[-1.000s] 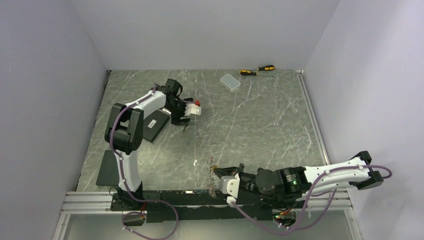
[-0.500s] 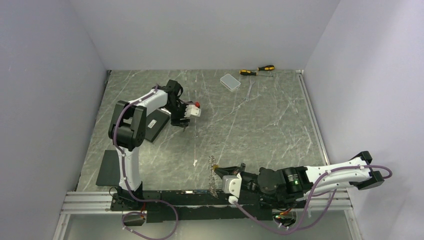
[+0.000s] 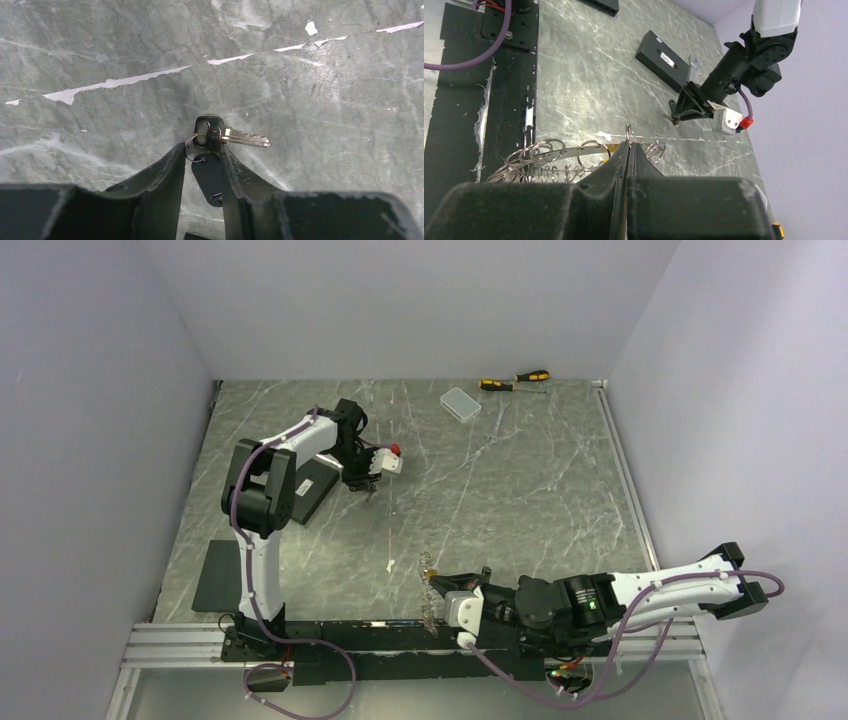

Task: Put the keys on the keyring

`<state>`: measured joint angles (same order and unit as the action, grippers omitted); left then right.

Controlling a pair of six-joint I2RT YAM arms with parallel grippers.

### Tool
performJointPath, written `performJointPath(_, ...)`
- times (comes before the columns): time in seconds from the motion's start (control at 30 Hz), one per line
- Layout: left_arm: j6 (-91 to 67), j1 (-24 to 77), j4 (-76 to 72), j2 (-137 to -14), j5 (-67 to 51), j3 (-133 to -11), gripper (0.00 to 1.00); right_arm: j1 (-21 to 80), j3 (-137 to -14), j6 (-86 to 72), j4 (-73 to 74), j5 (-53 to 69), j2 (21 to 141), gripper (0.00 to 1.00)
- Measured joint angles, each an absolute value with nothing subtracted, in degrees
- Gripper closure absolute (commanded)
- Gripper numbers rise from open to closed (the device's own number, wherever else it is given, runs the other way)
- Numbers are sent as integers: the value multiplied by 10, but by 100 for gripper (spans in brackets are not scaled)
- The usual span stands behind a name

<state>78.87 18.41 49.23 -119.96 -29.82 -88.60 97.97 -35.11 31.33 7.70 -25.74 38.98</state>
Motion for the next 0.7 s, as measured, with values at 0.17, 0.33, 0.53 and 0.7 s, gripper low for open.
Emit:
performJointPath(0.17,789,185,491,-1200,-295,-886,83,980,-350,313,77,-261,385,100)
performJointPath(0.33,786,188,489,-1200,-291,-886,85,980,-350,313,77,-261,386,100)
performJointPath(0.53,779,192,481,-1194,-281,-880,100,980,-350,313,77,-261,386,100)
performJointPath(0.7,758,197,470,-1188,-269,-876,100,980,-350,314,77,-261,387,100)
